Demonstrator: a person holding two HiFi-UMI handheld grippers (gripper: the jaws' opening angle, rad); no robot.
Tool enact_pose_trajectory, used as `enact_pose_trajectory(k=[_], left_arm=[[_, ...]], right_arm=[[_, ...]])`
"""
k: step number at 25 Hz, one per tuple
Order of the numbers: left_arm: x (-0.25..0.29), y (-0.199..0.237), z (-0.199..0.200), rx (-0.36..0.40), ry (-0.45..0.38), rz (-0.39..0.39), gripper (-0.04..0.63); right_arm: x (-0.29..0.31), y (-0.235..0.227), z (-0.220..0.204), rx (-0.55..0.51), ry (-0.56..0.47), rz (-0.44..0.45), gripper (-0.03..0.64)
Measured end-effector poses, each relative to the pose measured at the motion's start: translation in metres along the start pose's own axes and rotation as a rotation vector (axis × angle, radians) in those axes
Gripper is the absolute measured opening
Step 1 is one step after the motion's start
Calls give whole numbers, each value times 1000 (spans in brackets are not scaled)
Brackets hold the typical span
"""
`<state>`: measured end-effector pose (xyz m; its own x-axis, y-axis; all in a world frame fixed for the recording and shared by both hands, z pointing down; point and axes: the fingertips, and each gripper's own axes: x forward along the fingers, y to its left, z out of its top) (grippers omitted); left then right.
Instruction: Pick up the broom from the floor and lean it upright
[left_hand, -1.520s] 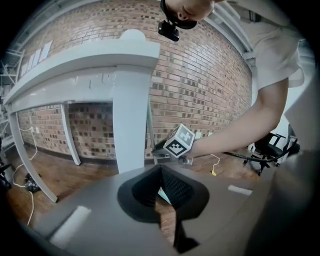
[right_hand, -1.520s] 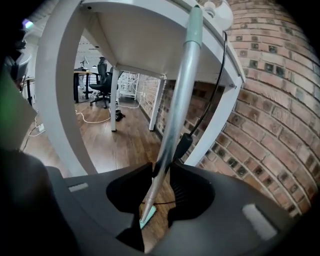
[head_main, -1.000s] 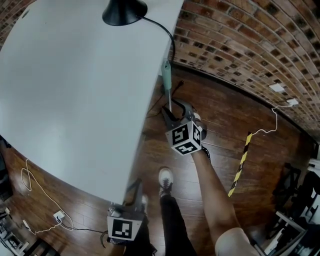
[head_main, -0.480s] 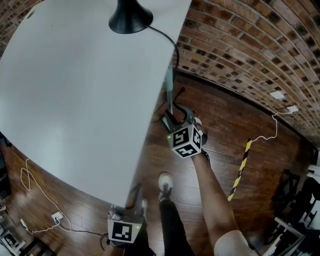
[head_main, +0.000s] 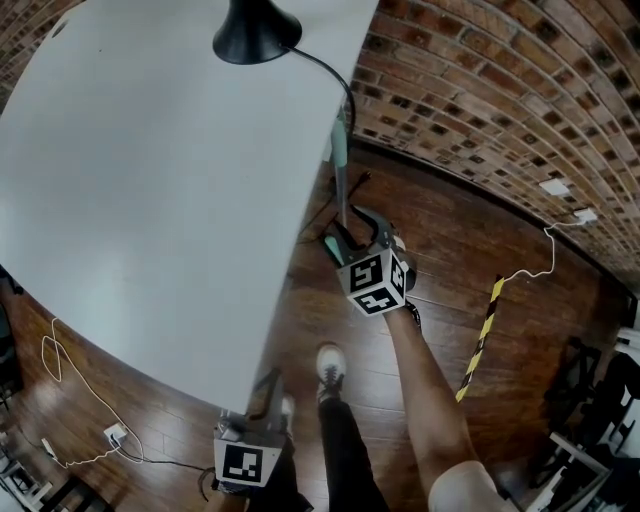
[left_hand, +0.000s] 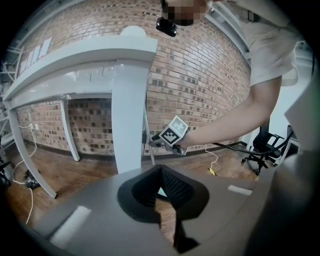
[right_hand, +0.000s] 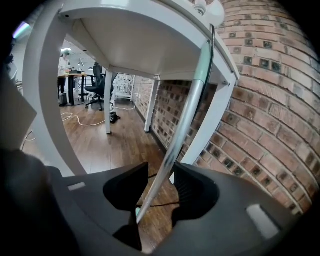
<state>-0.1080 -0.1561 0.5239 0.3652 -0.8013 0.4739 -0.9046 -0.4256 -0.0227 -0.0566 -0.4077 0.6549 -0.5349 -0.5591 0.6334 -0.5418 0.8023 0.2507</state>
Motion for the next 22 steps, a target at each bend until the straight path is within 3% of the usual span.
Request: enact_pose_trajectory(k=[3, 4, 6, 8, 15, 22], left_arm=[[0, 0, -7, -157, 24, 47, 2], [0, -1, -8, -164, 27, 47, 2], [2, -3, -2, -58, 12, 12, 2], [4, -3, 1, -15, 1, 2, 2], [4, -11, 9, 2, 4, -16, 2], [-31, -22, 56, 55, -31, -44, 2]], right_arm=[[-2, -2, -2, 7, -2, -4, 176], [-3, -2, -3, 10, -3, -6, 176], [-7, -2, -5, 21, -6, -13, 175], [-12, -4, -9, 35, -7, -30, 169], [-49, -3, -37, 76, 13, -130, 14], [-135, -5, -28, 240, -19, -229, 14]])
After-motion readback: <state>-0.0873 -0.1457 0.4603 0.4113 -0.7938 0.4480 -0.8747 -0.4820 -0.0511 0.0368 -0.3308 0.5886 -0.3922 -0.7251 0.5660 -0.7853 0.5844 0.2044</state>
